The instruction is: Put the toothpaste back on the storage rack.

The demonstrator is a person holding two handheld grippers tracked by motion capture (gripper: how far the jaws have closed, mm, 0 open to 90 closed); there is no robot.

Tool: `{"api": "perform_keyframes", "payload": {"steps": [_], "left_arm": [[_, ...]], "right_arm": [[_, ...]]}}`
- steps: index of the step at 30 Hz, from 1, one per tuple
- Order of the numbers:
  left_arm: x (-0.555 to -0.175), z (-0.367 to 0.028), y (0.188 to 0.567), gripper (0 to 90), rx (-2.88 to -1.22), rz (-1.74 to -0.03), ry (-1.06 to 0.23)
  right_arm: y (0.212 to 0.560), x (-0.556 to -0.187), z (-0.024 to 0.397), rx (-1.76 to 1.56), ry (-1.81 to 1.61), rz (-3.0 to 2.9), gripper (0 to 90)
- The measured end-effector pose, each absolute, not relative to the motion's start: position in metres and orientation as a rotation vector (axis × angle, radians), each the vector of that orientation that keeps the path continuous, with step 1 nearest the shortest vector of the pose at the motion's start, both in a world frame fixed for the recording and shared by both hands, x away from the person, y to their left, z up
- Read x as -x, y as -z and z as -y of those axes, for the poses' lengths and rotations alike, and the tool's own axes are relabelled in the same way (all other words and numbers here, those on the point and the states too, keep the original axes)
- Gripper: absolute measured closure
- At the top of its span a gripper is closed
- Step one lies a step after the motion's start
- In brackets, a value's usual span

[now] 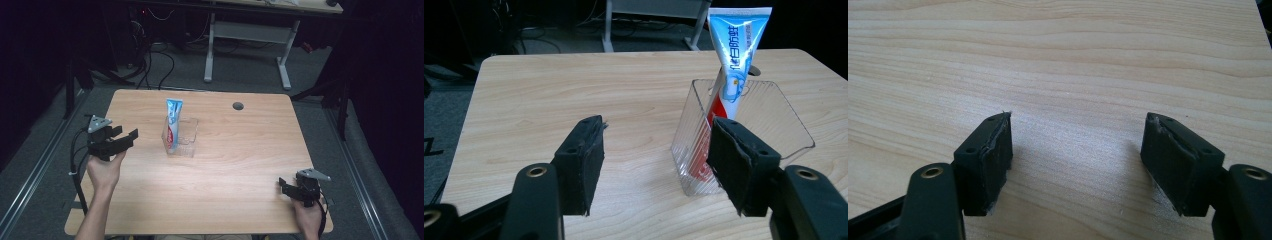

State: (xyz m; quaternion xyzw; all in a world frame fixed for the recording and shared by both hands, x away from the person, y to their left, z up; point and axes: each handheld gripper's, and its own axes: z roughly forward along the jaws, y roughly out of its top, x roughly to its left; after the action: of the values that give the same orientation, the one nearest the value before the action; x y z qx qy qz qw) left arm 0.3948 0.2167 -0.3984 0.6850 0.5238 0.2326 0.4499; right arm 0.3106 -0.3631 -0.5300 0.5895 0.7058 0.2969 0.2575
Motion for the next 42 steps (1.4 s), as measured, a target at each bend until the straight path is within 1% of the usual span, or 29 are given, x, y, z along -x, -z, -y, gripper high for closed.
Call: {"api": "perform_keyframes", "payload": {"steps": [19,42], "left_arm": [[-0.384,-0.223,0.41,38.7,-1.7,-1.313,-0.58],[-0.367,-0.232,0.435,37.9,-1.698,-1.36,-0.56]], "right_arm": [[0.53,-0.311,0.363,-1.598,-0.805,-1.915,28.9],[0.53,-0.311,0.363,-1.596,-0.807,-1.915,29.0]]}}
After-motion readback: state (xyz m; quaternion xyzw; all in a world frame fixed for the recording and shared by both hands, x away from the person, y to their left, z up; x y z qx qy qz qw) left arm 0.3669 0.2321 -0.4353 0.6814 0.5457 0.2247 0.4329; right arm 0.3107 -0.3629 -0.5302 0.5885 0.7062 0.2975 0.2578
